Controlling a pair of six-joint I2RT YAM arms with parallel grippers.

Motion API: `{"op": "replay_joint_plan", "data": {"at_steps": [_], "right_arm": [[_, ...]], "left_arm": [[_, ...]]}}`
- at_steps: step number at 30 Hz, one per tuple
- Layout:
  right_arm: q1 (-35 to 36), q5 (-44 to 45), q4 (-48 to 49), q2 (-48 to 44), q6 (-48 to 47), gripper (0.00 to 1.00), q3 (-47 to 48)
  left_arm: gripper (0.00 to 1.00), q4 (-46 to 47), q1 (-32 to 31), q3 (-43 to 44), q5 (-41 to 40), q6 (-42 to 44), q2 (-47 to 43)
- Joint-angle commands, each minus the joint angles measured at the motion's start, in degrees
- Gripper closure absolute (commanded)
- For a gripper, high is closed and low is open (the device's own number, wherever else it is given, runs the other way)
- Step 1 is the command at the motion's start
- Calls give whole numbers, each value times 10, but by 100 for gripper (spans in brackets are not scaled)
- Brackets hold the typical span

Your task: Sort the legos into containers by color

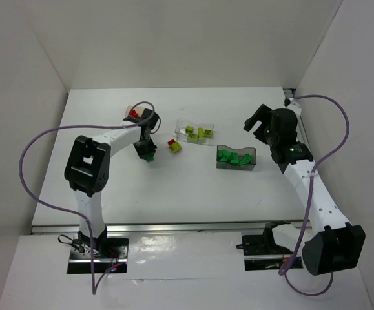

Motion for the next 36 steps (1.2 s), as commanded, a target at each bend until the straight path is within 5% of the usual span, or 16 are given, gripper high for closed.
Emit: {"op": "replay_joint_plan", "data": {"at_steps": [1, 6, 12, 26, 28, 33, 36], "right_arm": [[1, 10, 31, -13, 6, 7, 2], [1, 52, 31, -53, 24, 7, -10], [1, 122, 25, -114, 50, 7, -22], [1, 163, -2, -154, 38, 7, -4], [1, 156, 4, -154, 38, 7, -9], [1, 150, 4, -154, 32, 7, -9], [1, 150, 4, -149, 32, 7, -9]], "left_arm": [[80, -3, -66, 29, -11, 50, -63], [79, 26, -195, 105, 39, 133, -69], [79, 52, -274, 242, 129, 156, 28], [71, 125, -299, 478, 266, 137, 235], [59, 130, -299, 504, 273, 132, 259], [6, 130, -299, 522, 298, 137, 278], [0, 119, -299, 494, 292, 150, 237]]}}
